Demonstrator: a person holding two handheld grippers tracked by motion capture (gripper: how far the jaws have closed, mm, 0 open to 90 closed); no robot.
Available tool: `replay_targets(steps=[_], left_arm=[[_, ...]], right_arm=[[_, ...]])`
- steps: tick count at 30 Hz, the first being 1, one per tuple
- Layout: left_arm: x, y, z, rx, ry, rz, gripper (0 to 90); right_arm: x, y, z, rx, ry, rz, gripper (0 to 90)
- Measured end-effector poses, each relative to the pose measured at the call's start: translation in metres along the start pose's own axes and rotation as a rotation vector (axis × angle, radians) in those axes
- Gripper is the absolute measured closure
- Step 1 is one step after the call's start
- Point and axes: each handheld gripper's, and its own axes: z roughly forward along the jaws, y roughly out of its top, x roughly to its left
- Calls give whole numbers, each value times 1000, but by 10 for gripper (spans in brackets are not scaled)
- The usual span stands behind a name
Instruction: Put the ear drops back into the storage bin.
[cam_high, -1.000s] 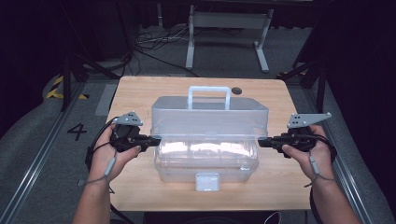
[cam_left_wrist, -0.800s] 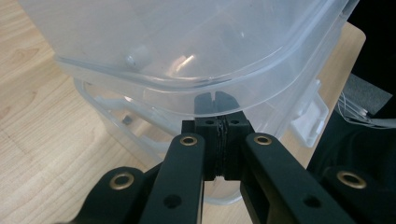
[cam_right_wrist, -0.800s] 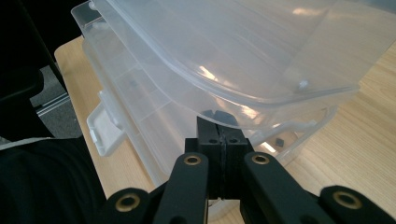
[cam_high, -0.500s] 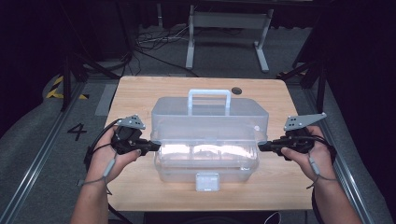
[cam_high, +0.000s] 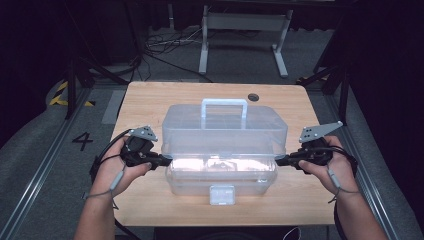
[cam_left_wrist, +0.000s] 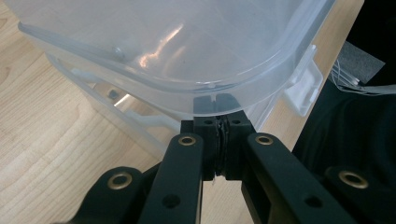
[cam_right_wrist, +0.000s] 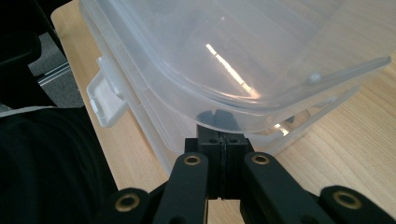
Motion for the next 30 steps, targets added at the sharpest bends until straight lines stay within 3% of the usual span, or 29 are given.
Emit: replay_targets(steps=[12, 30], left_arm=[[0, -1, 3, 55, -11, -1, 884], [0, -5, 1, 73, -29, 9, 886]], right_arm=[[2, 0, 4, 68, 14, -9, 900], [2, -1, 5, 108, 19, -15, 900]])
